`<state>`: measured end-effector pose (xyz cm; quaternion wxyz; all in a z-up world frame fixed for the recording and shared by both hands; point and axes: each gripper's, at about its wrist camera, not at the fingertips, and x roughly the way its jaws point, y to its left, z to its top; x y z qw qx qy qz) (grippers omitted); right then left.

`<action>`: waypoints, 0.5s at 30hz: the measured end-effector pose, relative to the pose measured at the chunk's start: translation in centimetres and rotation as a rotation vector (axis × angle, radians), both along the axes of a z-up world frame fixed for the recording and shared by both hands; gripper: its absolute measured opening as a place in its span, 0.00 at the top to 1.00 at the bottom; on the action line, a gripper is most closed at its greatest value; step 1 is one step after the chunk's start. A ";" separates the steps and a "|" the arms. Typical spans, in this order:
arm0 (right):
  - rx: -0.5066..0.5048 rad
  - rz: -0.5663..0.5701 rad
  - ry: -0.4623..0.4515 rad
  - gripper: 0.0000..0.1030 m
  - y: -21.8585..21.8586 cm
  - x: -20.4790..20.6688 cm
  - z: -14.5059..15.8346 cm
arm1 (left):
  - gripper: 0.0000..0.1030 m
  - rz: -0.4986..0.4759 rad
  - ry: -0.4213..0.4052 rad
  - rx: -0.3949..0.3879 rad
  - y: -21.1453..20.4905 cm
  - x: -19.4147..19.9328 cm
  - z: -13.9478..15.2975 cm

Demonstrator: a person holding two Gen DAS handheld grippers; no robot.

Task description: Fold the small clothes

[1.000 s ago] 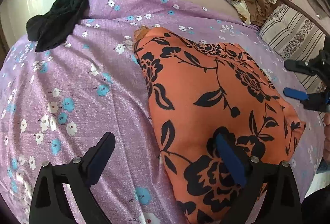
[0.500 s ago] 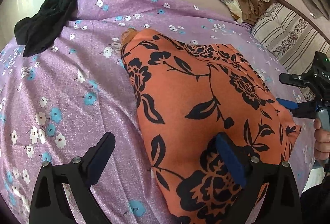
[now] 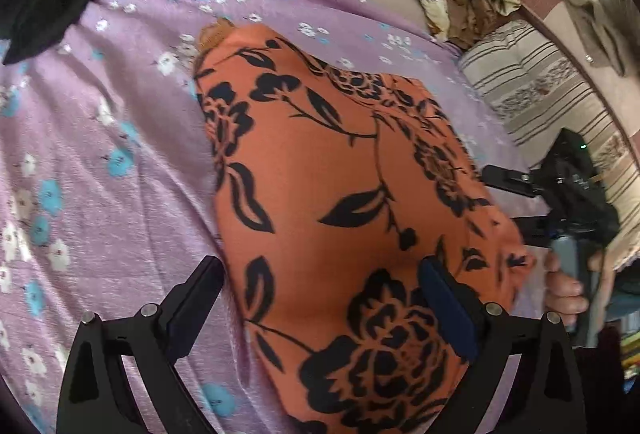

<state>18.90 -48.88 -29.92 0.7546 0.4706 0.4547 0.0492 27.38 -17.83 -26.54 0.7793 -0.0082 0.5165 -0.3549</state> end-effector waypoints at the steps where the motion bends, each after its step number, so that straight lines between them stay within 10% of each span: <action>1: 0.003 0.003 -0.002 0.21 -0.1 0.0 0.0 | 0.05 -0.004 0.001 -0.009 0.0 0.0 0.1; 15: -0.002 0.081 -0.057 0.24 2.5 1.5 -0.6 | 0.08 0.009 0.122 -0.140 0.7 0.7 -0.9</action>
